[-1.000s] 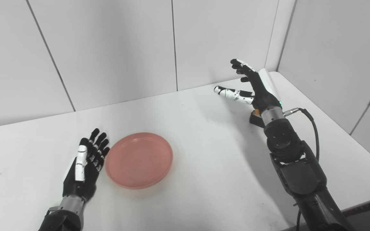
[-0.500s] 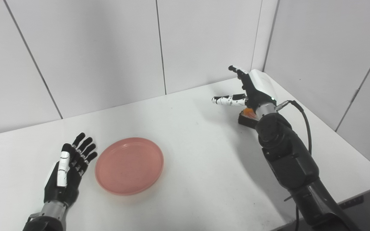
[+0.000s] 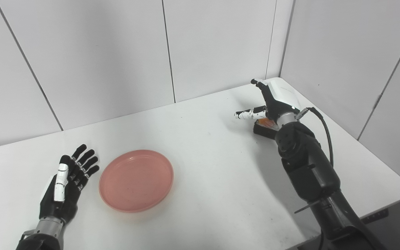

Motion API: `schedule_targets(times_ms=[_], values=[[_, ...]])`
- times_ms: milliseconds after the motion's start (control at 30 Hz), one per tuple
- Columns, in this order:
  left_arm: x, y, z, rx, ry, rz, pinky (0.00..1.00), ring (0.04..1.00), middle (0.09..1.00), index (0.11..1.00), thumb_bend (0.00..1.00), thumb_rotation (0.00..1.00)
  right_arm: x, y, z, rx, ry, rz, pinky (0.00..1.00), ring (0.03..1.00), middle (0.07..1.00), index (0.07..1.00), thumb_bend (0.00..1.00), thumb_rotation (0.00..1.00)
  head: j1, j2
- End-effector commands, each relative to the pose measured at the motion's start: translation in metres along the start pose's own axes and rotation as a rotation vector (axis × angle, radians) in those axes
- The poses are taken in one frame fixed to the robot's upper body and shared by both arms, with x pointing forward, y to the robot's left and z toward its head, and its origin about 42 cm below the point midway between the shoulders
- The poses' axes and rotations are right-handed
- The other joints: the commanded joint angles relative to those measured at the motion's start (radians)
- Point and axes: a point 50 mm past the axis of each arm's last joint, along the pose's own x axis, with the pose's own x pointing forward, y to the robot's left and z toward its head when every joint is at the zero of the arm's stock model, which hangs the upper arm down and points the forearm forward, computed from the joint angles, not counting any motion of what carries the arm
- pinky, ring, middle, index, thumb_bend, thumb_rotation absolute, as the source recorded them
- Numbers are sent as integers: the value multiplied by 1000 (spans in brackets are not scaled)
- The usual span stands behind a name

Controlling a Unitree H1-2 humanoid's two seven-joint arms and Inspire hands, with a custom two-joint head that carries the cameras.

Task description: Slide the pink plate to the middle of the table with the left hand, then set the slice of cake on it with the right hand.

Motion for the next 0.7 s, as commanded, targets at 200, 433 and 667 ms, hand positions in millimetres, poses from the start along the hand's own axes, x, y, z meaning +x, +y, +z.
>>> schedule_targets(times_ms=[200,433,667], values=[[-18,7,-23,-23,78,12,895,902,901,893,794,915,12,-17,5,-48,13,-56,961,908,894,871,757,438,-9,2],[-18,10,-27,-34,82,11,908,907,901,890,780,911,18,-11,-4,-83,61,-24,906,896,886,864,753,441,-6,4],[-19,9,-27,-29,82,17,884,893,891,880,774,901,20,-6,-11,-81,96,9,816,872,876,854,745,397,-3,9]])
